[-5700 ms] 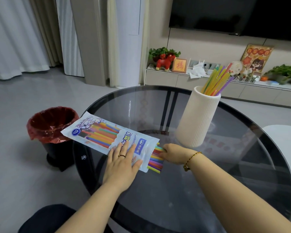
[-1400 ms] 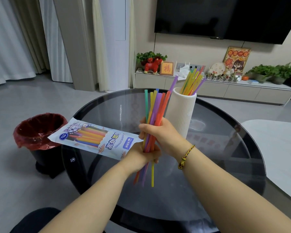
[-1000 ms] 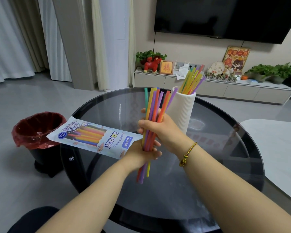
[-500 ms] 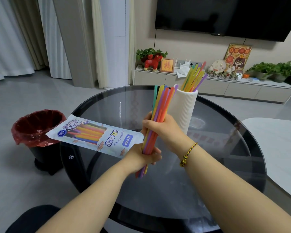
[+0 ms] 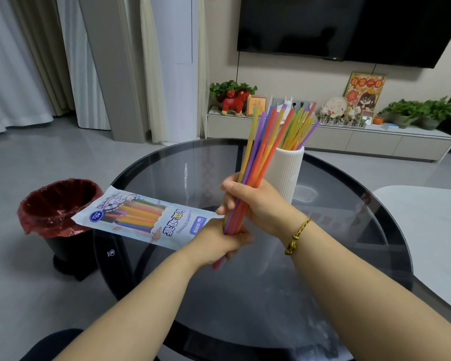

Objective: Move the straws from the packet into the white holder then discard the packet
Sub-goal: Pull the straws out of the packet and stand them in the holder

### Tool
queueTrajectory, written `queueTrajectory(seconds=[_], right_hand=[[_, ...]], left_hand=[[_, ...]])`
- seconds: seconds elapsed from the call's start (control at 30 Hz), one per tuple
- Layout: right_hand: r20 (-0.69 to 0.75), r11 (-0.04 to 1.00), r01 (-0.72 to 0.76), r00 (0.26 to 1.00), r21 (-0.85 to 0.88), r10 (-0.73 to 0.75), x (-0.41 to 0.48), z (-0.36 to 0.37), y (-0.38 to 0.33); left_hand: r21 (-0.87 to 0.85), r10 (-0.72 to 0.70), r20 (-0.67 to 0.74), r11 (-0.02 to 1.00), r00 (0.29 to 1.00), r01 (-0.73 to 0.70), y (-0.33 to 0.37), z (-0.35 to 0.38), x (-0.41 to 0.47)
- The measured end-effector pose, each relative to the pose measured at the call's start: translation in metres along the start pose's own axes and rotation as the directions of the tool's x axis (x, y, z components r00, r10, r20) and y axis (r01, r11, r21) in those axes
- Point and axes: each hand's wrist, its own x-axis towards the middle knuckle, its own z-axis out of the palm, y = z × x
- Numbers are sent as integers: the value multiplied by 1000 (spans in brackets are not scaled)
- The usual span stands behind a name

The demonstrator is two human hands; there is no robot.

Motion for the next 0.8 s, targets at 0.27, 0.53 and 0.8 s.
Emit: queueTrajectory(seconds=[0.27, 0.53, 0.8], right_hand=[[-103, 997, 49, 994, 62, -42, -5, -19, -17], [-246, 973, 229, 946, 38, -213, 7, -53, -54], [-559, 879, 476, 741, 44, -373, 17, -122, -110]], left_hand=[[-115, 12, 79, 993, 997, -3, 18, 9, 13], [-8, 81, 97, 997, 992, -80, 39, -4, 41], [84, 140, -139, 988, 980, -129, 62, -7, 95]])
